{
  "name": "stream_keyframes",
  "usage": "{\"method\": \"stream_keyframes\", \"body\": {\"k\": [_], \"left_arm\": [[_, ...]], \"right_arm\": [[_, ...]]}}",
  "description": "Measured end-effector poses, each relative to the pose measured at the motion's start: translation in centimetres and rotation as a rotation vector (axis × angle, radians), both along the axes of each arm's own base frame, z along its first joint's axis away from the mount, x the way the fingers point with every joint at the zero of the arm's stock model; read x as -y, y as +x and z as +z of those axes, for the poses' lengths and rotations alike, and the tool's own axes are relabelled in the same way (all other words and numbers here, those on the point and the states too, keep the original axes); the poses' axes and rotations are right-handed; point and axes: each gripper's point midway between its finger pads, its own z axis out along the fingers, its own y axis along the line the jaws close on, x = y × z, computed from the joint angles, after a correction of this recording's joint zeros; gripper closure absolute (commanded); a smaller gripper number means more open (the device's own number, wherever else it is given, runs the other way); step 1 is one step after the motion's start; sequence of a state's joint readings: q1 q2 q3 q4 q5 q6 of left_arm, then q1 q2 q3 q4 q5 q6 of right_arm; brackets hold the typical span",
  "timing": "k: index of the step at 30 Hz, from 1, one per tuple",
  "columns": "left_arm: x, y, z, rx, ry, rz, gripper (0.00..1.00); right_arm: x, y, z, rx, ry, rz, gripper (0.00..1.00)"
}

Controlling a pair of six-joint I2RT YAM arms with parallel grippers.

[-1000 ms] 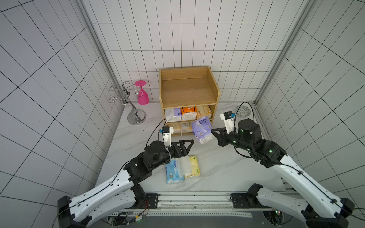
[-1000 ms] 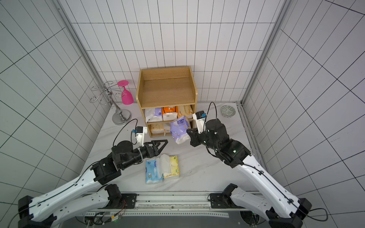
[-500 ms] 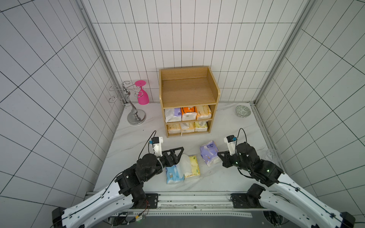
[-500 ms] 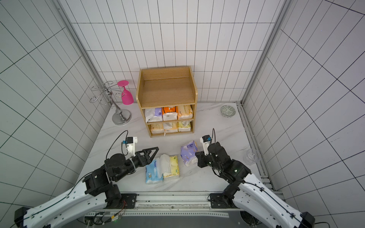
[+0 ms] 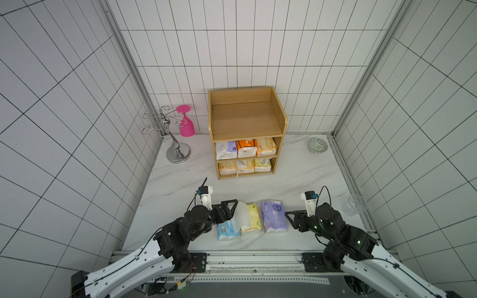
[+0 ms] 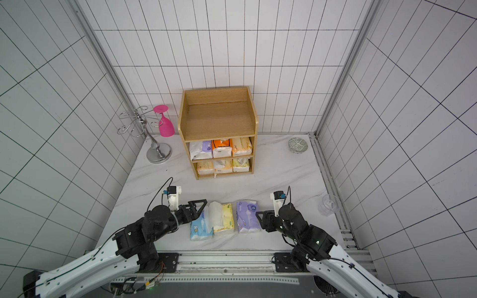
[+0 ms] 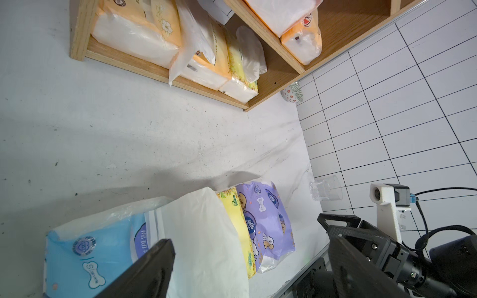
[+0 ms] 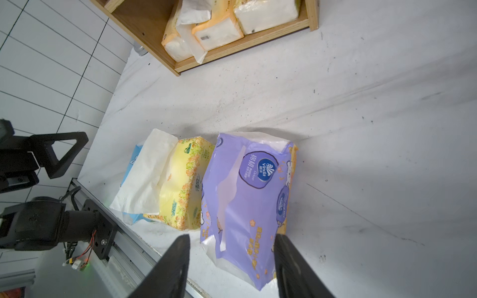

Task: Remove the tissue boxes from the shelf
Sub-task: Place the box of tissues at the center of the board.

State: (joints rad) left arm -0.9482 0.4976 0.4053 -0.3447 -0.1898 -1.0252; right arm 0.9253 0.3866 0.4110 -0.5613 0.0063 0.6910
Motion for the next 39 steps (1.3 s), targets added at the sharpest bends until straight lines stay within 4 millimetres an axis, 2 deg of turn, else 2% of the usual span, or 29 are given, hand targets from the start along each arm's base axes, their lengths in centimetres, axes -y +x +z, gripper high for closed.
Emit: {"method": "stream_keyframes", "body": {"k": [3,6,10,15,18,22,24,28,35,39], "left_arm": [[-0.5,0.0,0.2,0.010,-0.001,0.018,0.02],[-1.2,0.1,0.1,0.015,0.011,0.042,0.02],[-3.0,0.0,0.2,0.033,0.019,0.100,0.02],[-5.2,-0.2,1.3,0.090,-0.017,0.159,0.02],[-6.0,-0.3,1.3,0.102,-0.005,0.178,0.02],[-6.8,-0.3,0.1,0.087,0.061,0.200,0.02],[-7.0,-0.3,-0.2,0.086,0.081,0.205,0.02],[-7.0,-0.1,-0.6,0.086,0.113,0.206,0.02],[-6.3,1.1,-1.5,0.059,0.164,0.209,0.02],[-6.0,2.0,-2.1,0.036,0.186,0.208,0.02]], "right_arm": [[0.7,0.2,-1.0,-0.030,-0.076,-0.025,0.35],[0.5,0.8,-2.0,-0.080,-0.187,-0.028,0.34],[-1.1,1.8,-3.8,-0.156,-0.316,-0.001,0.34],[-2.8,2.3,-6.2,-0.216,-0.359,0.035,0.35],[-4.1,2.5,-6.3,-0.216,-0.320,0.048,0.35],[-6.0,2.7,-5.6,-0.201,-0.223,0.053,0.37],[-6.4,2.5,-6.0,-0.205,-0.197,0.055,0.37],[-6.5,2.0,-6.8,-0.215,-0.179,0.055,0.38],[-7.1,2.1,-6.5,-0.202,-0.156,0.060,0.38],[-6.2,2.3,-6.4,-0.189,-0.184,0.033,0.37]]}}
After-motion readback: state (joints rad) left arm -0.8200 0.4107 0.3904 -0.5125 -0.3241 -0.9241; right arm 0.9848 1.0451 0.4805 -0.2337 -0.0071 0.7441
